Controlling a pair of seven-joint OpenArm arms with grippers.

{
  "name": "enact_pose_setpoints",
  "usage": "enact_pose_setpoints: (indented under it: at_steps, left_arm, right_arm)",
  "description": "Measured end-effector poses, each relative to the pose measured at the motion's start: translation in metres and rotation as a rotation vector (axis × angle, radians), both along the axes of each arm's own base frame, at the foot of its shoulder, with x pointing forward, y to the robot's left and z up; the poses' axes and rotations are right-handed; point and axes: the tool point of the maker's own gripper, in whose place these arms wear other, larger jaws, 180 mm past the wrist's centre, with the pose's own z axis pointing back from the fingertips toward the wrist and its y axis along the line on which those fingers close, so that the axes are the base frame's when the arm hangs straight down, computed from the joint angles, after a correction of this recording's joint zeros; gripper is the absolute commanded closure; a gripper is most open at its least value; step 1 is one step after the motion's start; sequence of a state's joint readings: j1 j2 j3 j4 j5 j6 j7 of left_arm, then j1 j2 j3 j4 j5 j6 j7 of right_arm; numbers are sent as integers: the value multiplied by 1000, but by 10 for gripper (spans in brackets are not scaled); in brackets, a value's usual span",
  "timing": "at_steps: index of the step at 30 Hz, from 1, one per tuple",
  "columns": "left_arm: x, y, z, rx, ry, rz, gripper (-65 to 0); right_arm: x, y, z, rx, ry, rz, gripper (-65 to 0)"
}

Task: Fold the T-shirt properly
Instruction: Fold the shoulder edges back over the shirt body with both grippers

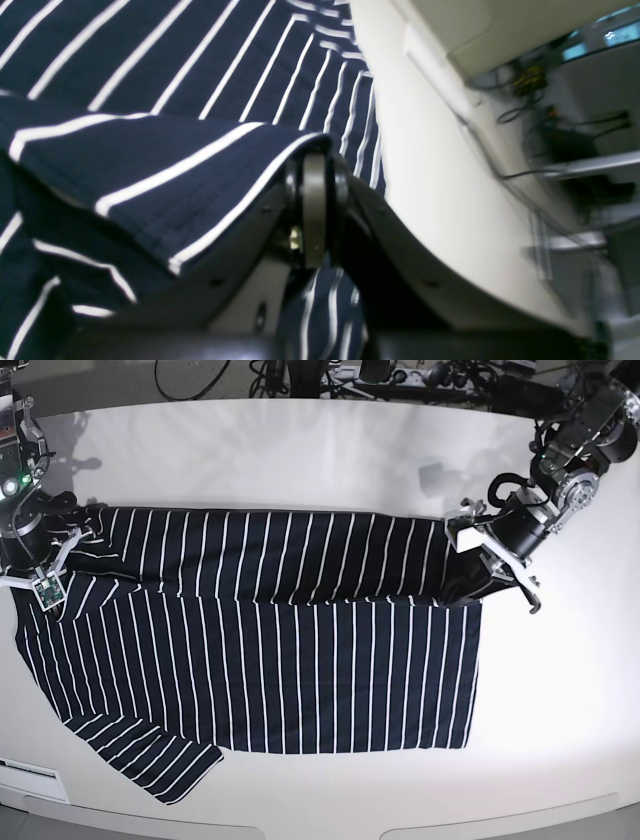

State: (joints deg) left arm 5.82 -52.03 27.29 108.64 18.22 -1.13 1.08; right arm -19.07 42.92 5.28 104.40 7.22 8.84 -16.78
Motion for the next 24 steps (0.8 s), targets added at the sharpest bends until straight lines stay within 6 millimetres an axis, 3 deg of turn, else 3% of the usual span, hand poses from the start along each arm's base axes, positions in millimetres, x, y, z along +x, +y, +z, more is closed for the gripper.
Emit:
enact_pose_setpoints:
  at_steps: [2, 3, 4, 6, 8, 10, 12, 15, 19, 24]
  left_arm:
    - [1, -3, 2, -35, 2, 14, -182]
    - [5, -3, 7, -70, -22, 40, -241]
    - [11, 1, 17, -116, -69, 93, -268]
    - [23, 13, 29, -232, -107, 230, -269]
    - [28, 21, 32, -320, -97, 320, -247]
    - [28, 22, 26, -346, -56, 347, -125]
    - [26, 18, 23, -345, -39, 340, 0]
    - [26, 18, 23, -344, -36, 339, 0]
    - [26, 18, 23, -339, -41, 336, 0]
    - [22, 12, 16, -322, -1, 300, 0]
  right_arm:
    - [6, -1, 3, 11, -20, 0, -226]
    - [11, -1, 9, 19, -40, -4, -296]
    - [17, -3, 17, 21, -73, -20, -321]
    - [25, -7, 31, 51, -127, -52, -317]
    - [26, -2, 31, 122, -121, -48, -297]
    - [20, 13, 19, 186, -50, 11, -175]
    - [13, 21, 4, 214, 36, 29, -3]
    - [8, 17, -9, 214, 85, -31, 0]
    - [6, 21, -12, 223, 94, -22, 0]
    - [0, 8, -22, 197, 150, -96, 0]
